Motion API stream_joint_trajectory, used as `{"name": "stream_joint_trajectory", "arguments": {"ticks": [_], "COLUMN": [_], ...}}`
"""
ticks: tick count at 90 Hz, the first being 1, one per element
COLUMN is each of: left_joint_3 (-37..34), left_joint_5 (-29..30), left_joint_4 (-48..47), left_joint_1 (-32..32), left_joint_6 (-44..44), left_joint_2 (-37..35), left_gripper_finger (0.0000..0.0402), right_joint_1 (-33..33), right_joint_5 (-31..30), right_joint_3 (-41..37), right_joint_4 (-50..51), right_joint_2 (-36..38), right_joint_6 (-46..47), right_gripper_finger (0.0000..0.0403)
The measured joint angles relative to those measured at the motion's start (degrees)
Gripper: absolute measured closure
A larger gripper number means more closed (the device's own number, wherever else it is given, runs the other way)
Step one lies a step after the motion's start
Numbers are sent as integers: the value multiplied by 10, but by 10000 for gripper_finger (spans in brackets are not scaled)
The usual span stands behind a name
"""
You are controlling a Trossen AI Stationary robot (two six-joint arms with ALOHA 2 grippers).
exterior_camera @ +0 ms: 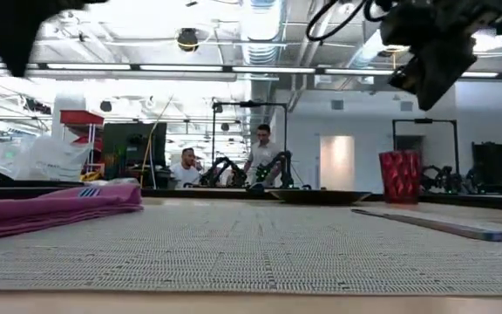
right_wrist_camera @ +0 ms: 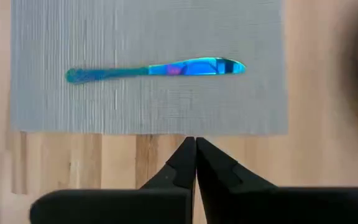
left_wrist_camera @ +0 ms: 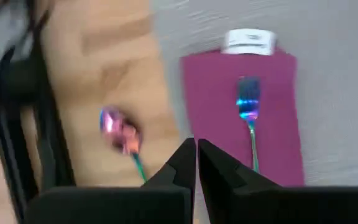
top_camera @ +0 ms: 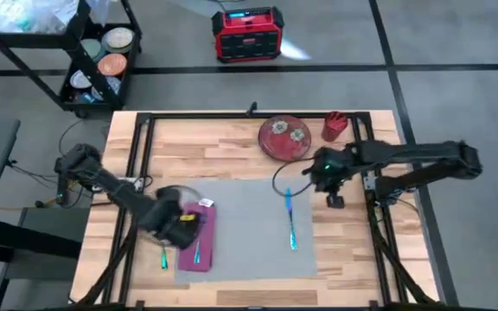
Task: Set table place
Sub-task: Put the blue spoon on the gray placemat to the right of the blue table knife
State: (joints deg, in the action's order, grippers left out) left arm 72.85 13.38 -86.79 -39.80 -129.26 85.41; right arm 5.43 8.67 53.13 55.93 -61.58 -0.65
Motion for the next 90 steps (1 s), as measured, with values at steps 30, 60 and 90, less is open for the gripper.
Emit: {"name": "stream_joint_trajectory", "arguments": {"ticks": [30, 60, 90], "left_joint_3": [-96, -91, -151], "left_joint_5": [-124, -158, -152], "left_joint_4": [218, 154, 241], "left_joint_1": [-28, -28, -60], "left_joint_6": [-24, -29, -42], "left_joint_2": [85, 102, 64], "left_gripper_finger": [348, 339, 332], "right_joint_1": [24, 15, 14], "right_joint_5": [0, 9, 13], "right_joint_3": [0, 0, 0], "right_joint_4": [26, 37, 39], "right_joint_2": [66, 63, 60], "right_joint_6": [66, 84, 97], "right_gripper_finger": [403, 403, 403]}}
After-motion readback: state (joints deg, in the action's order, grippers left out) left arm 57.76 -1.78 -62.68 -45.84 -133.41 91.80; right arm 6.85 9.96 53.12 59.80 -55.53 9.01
